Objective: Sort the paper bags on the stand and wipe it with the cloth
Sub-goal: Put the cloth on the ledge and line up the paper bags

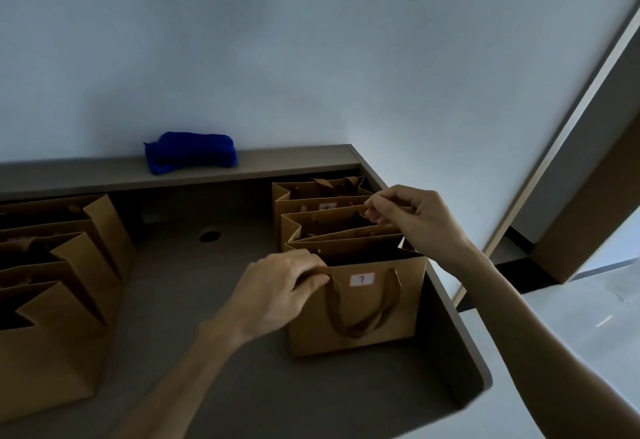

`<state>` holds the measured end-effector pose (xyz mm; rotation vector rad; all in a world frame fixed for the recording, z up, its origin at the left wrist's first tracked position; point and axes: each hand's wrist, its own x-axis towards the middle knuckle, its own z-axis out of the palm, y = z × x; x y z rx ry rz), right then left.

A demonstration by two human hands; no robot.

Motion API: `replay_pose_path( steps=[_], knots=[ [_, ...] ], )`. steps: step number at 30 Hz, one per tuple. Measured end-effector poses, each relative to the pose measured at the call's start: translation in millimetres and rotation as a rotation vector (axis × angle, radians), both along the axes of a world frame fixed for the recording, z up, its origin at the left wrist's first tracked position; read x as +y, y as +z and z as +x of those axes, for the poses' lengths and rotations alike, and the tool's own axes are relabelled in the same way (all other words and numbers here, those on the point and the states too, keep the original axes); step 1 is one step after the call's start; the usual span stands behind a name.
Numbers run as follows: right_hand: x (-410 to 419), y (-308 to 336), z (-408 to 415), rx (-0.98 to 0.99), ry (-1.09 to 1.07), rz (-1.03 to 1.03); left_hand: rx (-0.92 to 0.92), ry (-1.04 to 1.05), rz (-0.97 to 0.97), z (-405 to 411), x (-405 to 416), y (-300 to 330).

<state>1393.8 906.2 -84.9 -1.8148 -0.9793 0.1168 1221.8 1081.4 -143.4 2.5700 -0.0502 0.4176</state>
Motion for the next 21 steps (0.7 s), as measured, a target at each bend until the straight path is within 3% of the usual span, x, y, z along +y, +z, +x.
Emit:
replay_pose_path(
  steps=[8,13,21],
  knots=[
    [11.1,-8.3,4.3,0.078,-0.013,0.032,0.075,-0.004,-0.195,-9.9,36.0,21.4],
    [20.5,-13.8,6.3,-0.029,-0.034,-0.006,0.041,-0.058,0.005,-30.2,37.7,17.1],
    [26.6,-26.0,11.7,-0.402,0.058,-0.451,-0.046,-0.122,0.069,-93.5,35.4,-11.8]
  ],
)
